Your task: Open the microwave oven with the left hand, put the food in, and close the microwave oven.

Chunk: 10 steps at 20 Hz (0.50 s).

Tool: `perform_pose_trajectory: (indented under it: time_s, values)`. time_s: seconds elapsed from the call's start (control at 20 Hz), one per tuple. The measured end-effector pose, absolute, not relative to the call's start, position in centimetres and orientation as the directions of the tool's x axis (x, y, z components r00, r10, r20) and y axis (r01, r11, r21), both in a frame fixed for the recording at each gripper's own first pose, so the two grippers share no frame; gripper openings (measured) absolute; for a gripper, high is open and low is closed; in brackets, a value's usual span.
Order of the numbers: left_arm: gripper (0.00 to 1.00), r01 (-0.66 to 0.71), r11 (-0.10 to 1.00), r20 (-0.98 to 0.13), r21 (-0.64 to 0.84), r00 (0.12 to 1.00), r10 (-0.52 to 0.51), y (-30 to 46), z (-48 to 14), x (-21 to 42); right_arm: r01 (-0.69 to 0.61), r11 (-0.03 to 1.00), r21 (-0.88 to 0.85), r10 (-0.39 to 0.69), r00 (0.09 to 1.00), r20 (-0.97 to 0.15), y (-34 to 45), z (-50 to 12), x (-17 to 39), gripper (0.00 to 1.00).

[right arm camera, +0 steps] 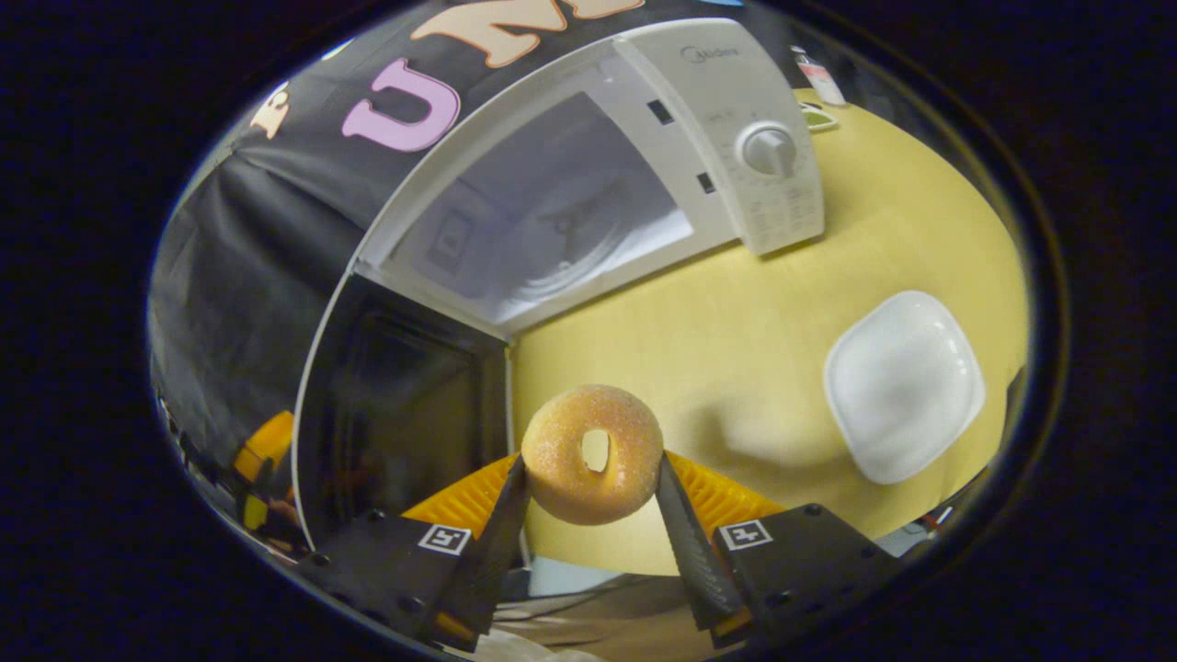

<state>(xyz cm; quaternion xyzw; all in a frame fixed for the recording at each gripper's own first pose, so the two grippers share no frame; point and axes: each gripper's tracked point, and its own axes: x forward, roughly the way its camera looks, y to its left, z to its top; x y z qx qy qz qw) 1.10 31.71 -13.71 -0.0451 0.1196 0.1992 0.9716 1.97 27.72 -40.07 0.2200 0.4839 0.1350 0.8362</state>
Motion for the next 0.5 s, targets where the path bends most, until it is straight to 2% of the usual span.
perform_pose_trajectory:
  time_s: [0.25, 0.3, 0.35, 0.5]
  values:
    - [0.95, -0.375, 0.926, -0.277, -0.056, 0.896, 0.346, 31.9, -14.4, 1.5, 0.065, 0.767, 0.639, 0.46, 0.638, -0.617, 32.7, -39.2, 7.3, 0.82]
    - [0.95, -0.377, 0.924, -0.282, -0.06, 0.894, 0.347, 32.2, -14.6, 1.5, 0.081, 0.746, 0.661, 0.459, 0.656, -0.599, 33.5, -39.3, 8.3, 0.76]
    - [0.95, -0.378, 0.924, -0.289, -0.063, 0.893, 0.345, 32.3, -14.7, 1.6, 0.099, 0.734, 0.672, 0.456, 0.662, -0.595, 34.1, -39.7, 9.1, 0.82]
    - [0.95, -0.372, 0.927, -0.315, -0.054, 0.887, 0.338, 32.9, -15.4, 1.9, 0.106, 0.744, 0.659, 0.399, 0.721, -0.567, 34.4, -40.3, 12.3, 0.83]
